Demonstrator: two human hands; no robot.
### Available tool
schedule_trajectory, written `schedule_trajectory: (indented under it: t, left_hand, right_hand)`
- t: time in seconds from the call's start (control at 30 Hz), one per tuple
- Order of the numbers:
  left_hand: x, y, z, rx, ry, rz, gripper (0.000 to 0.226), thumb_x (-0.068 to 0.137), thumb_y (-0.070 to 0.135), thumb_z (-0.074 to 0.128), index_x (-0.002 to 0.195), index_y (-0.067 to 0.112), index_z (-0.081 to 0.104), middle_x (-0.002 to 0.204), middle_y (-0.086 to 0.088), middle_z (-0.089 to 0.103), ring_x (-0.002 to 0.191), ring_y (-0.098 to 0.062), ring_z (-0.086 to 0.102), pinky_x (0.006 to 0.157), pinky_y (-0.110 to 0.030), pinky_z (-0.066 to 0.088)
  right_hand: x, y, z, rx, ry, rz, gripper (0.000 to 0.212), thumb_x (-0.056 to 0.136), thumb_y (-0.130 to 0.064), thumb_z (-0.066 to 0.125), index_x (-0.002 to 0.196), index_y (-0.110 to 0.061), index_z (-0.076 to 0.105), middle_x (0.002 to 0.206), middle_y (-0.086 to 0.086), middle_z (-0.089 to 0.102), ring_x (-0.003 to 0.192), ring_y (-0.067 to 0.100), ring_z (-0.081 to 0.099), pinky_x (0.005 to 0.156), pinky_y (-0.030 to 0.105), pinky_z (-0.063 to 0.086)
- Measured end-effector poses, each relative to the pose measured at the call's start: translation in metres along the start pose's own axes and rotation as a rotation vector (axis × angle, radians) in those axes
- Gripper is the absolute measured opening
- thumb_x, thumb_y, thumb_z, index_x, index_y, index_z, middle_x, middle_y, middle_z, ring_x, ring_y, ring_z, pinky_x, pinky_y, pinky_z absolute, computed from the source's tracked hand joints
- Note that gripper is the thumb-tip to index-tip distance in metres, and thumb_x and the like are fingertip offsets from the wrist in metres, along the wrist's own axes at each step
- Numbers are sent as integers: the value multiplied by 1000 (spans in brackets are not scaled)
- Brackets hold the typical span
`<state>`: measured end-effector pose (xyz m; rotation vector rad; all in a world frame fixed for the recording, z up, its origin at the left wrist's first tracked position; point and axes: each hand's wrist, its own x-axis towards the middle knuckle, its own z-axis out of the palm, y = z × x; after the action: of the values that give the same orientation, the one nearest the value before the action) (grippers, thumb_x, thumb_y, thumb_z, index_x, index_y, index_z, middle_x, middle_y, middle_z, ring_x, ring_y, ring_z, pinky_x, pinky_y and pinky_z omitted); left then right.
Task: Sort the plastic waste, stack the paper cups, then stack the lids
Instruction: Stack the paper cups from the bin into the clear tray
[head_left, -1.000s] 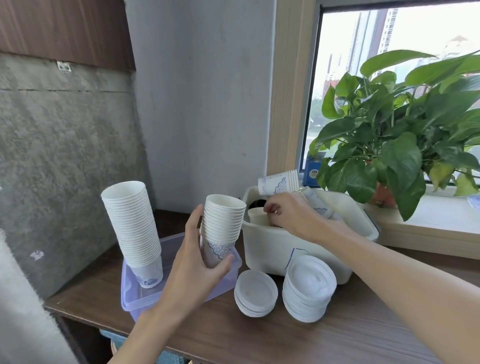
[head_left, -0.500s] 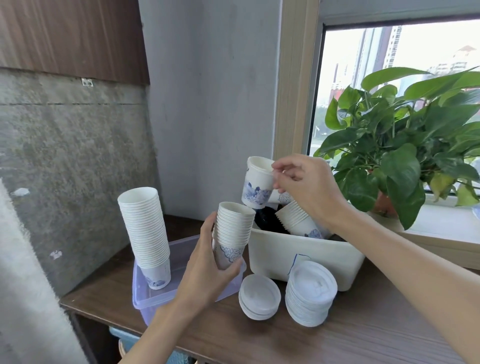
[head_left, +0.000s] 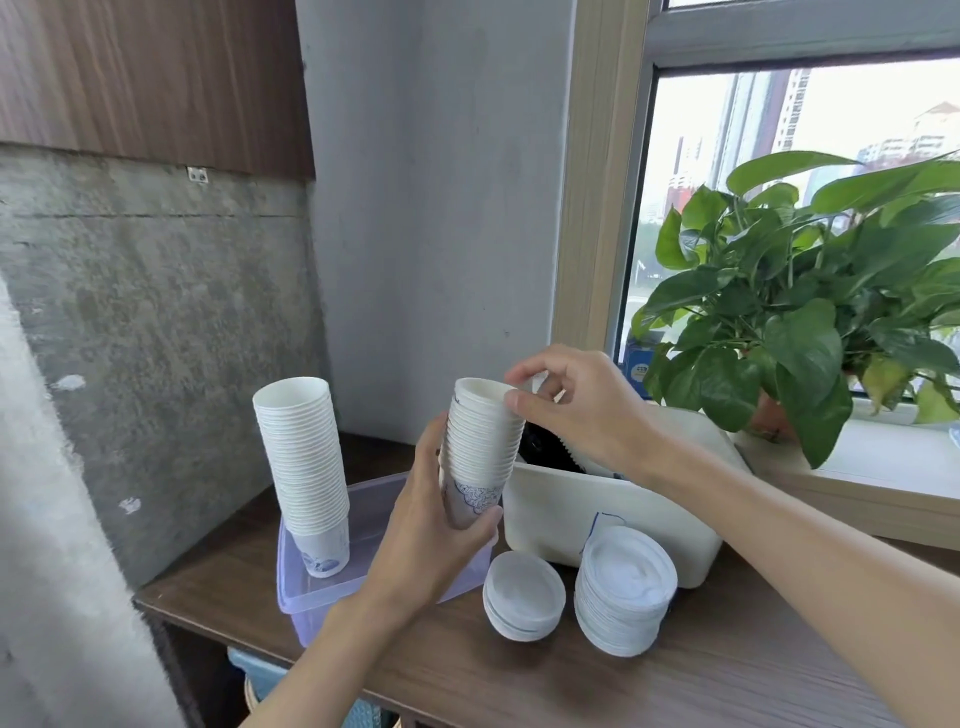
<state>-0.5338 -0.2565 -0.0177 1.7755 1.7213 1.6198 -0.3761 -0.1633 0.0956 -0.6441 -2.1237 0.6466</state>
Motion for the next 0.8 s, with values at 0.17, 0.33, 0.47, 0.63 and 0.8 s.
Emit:
schedule_trajectory:
  t: [0.17, 0.33, 0.47, 0.63, 0.8]
  left_hand:
    - [1, 5, -5, -7, 6, 3, 98, 78, 17, 82, 144, 53, 19, 128, 24, 56, 114, -6, 60, 93, -24, 51]
    - [-4, -6, -11, 10, 48, -11, 101, 77, 13, 81, 145, 52, 18, 127, 9, 61, 110, -12, 63, 92, -35, 54]
    - [-6, -10, -15, 6, 50, -20, 98, 78, 11, 80, 144, 51, 20, 117, 12, 64, 99, -12, 65, 84, -35, 56]
    - [-2, -9, -17, -10, 68, -57, 92, 80, 13, 79, 140, 54, 23, 121, 28, 58, 110, 3, 59, 87, -15, 48]
    - [1, -10, -14, 28, 24, -73, 85, 78, 24, 79, 133, 62, 26, 125, 27, 57, 115, 2, 56, 91, -21, 47]
  right_hand:
    - [-6, 2, 17, -20, -101, -76, 11, 90, -25, 67, 87, -16, 73, 95, -2, 65, 81, 11, 56, 70, 16, 40]
    - [-7, 0, 29, -64, -189, -110, 21, 93, -28, 63, 91, -9, 72, 99, -2, 63, 82, 7, 54, 72, 13, 37]
    - [-8, -1, 36, -41, -195, -86, 19, 94, -30, 62, 96, -14, 72, 106, -3, 61, 92, 10, 57, 78, 17, 40]
    - [-2, 16, 28, -61, -69, 20, 27, 93, -36, 60, 117, -24, 64, 115, -8, 52, 91, 8, 57, 84, 23, 47]
    - [4, 65, -8, -551, -6, 358, 45, 87, -36, 67, 129, -25, 57, 133, 4, 47, 125, 28, 39, 101, 40, 38]
